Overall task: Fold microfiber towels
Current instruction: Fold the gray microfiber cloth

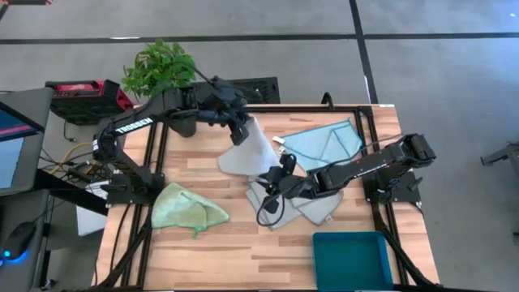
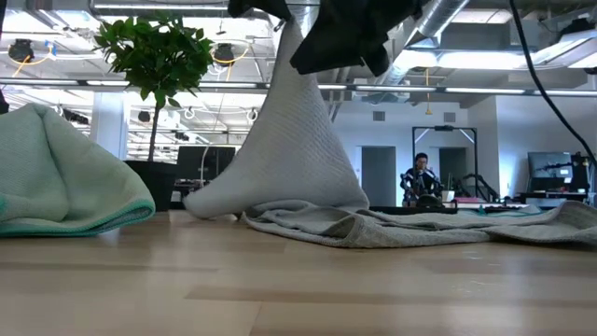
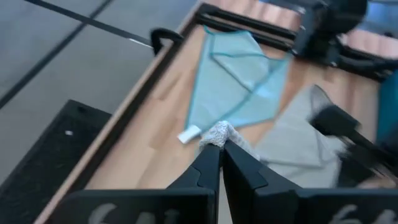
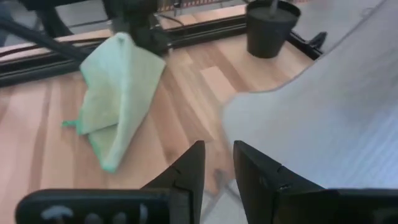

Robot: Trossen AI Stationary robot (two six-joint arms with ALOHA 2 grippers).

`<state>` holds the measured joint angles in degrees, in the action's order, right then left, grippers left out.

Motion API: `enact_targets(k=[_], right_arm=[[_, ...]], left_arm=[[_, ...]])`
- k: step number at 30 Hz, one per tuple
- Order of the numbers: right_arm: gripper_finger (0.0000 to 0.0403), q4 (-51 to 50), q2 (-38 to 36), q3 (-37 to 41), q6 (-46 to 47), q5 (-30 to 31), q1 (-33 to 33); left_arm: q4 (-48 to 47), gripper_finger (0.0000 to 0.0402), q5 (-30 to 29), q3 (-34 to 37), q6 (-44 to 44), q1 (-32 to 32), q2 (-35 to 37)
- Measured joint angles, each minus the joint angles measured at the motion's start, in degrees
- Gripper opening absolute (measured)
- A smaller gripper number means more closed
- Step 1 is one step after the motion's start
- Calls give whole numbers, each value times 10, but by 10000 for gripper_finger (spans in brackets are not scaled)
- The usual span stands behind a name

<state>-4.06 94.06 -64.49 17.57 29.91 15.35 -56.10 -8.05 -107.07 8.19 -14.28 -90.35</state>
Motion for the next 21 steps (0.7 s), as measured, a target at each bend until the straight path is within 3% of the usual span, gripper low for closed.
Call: enact_targets(k=[9, 14, 21], right_arm=[[108, -49, 0, 0, -37, 9, -53], [108, -77, 0, 0, -42, 48, -106], [108, -59, 0, 0, -104, 51, -177]], left_arm=[[-9, 0, 5, -48, 24, 1, 0], [-51, 0, 1, -74, 39, 16, 0], [-141, 0, -2, -88, 72, 41, 1]])
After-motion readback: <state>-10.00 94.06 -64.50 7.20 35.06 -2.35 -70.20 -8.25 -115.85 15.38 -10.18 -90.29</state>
